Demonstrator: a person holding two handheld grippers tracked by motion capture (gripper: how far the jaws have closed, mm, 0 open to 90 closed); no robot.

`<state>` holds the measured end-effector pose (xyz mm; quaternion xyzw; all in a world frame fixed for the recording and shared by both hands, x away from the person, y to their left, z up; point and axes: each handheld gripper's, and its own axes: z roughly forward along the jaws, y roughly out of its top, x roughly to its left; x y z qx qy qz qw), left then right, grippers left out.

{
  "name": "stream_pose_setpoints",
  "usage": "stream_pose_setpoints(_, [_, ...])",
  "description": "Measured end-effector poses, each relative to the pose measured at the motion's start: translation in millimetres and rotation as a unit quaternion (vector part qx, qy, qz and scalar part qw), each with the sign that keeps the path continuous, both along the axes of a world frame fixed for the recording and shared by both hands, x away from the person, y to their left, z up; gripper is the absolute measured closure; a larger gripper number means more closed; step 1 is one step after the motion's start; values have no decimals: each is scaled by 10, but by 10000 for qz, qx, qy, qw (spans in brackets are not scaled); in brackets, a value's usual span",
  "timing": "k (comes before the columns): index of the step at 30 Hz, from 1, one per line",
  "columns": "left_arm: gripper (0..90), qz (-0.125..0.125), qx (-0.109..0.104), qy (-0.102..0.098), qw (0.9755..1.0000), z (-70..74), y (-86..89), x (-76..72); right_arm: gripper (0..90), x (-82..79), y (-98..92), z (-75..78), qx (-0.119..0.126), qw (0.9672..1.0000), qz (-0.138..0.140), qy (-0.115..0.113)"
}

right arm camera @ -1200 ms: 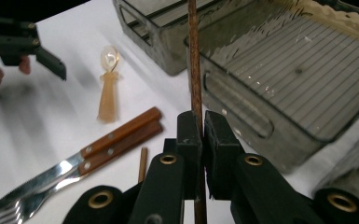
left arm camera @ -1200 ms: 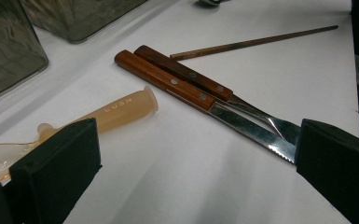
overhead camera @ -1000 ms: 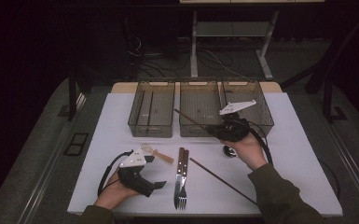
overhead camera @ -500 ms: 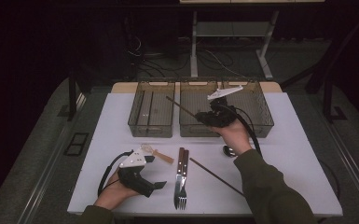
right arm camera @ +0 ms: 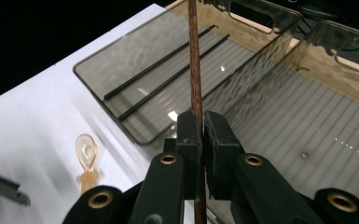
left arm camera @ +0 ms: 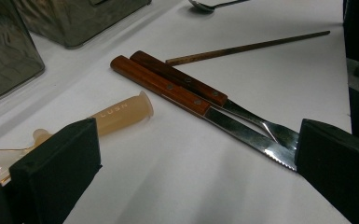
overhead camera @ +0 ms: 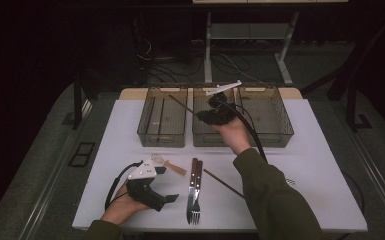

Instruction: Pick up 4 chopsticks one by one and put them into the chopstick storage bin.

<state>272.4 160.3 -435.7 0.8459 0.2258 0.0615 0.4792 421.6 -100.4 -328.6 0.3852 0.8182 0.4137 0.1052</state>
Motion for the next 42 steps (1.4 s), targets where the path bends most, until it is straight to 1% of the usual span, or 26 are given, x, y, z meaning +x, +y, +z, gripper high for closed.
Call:
stream_pose_setpoints(4, [0, -8, -17, 6, 10000, 3, 0, -2, 853, 74, 123, 22, -53, 10000, -29, -12])
stream_pose_setpoints(8, [0, -2, -35, -3, 10000, 6, 2, 0, 853, 143, 258, 31, -99, 9999, -72, 27])
stream_pose_setpoints(13, [0, -14, -16, -21, 10000, 10, 5, 2, 853, 257, 419, 34, -207, 9997, -116, 37])
stream_pose_setpoints(15, [0, -6, -64, -10, 10000, 6, -2, 0, 853, 296, 460, 30, -188, 9997, -160, 51])
stream_pose_setpoints(17, [0, -13, -79, -7, 10000, 6, -1, 0, 853, 348, 502, 13, -164, 9997, -192, 76])
stream_pose_setpoints(20, [0, -32, -91, -12, 10000, 11, 3, -2, 853, 430, 581, -31, -237, 9994, -237, 112])
stream_pose_setpoints(24, [0, -33, -122, 11, 9999, 11, -3, -6, 853, 529, 663, -93, -255, 9990, -312, 200])
stream_pose_setpoints(27, [0, -45, -114, 2, 9999, 14, -4, -8, 853, 589, 728, -124, -311, 9987, -354, 203])
stream_pose_setpoints(32, [0, -60, -96, -3, 9999, 17, 0, 0, 853, 674, 829, -163, -372, 9983, -386, 232])
stream_pose_setpoints(34, [0, -32, -140, 0, 9999, 12, -6, -4, 853, 710, 865, -187, -385, 9981, -405, 252])
stream_pose_setpoints(38, [0, -71, -100, -6, 9999, 15, 0, 3, 853, 767, 937, -231, -382, 9978, -441, 309])
stream_pose_setpoints(42, [0, -66, -112, 18, 9999, 14, 1, 4, 852, 823, 1030, -288, -371, 9974, -493, 371])
